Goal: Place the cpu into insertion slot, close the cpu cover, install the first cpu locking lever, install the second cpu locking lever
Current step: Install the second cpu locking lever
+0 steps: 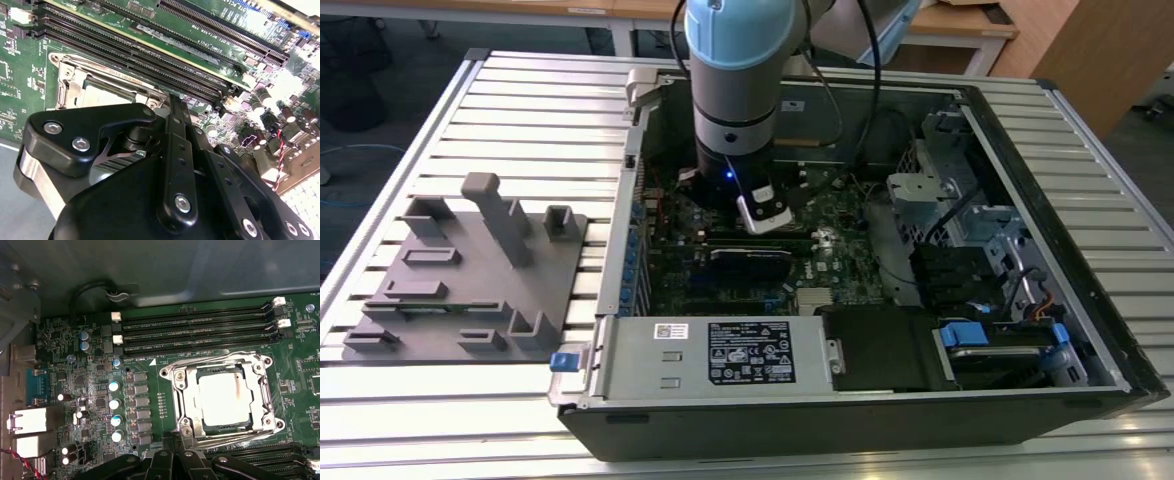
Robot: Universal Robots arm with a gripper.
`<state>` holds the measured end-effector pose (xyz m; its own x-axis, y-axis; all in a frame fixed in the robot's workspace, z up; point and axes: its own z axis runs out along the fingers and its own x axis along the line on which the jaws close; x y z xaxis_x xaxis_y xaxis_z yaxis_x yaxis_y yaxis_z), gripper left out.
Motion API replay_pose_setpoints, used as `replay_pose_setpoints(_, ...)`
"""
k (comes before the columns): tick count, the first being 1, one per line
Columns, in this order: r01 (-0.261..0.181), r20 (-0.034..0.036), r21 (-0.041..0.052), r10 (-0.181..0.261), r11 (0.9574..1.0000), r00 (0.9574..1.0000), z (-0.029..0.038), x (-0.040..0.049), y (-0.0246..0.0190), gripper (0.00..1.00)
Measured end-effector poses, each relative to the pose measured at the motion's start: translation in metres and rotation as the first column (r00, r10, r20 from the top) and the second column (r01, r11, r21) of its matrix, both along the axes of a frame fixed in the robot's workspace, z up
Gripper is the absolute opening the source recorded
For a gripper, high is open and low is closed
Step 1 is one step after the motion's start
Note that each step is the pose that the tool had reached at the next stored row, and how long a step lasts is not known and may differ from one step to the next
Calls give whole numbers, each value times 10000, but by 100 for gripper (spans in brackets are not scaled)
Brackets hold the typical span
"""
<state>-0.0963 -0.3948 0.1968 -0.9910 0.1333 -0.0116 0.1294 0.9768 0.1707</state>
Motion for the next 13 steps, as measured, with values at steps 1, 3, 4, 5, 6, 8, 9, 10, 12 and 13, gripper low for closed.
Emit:
replay_pose_setpoints(1, 0, 1, 3, 0, 10000, 10000, -4, 0, 0, 10)
replay_pose_setpoints(3, 0, 7, 21, 0, 10000, 10000, -12, 1, 2, 10)
replay_pose_setpoints(4, 0, 9, 24, 0, 10000, 10000, -14, 2, 2, 10)
replay_pose_setpoints(5, 0, 8, 27, 0, 10000, 10000, -15, 2, 2, 10)
replay_pose_setpoints(6, 0, 6, 28, 0, 10000, 10000, -15, 1, 2, 10)
replay_pose_setpoints(8, 0, 5, 30, 0, 10000, 10000, -16, 1, 1, 10)
replay_pose_setpoints(9, 0, 5, 30, 0, 10000, 10000, -18, 1, 1, 10)
replay_pose_setpoints(10, 0, 5, 31, 0, 10000, 10000, -20, 1, 1, 10)
replay_pose_setpoints(12, -1, 6, 32, 1, 10000, 10000, -27, 0, 1, 10)
replay_pose_setpoints(13, -2, 6, 32, 2, 10000, 10000, -31, -1, 1, 10)
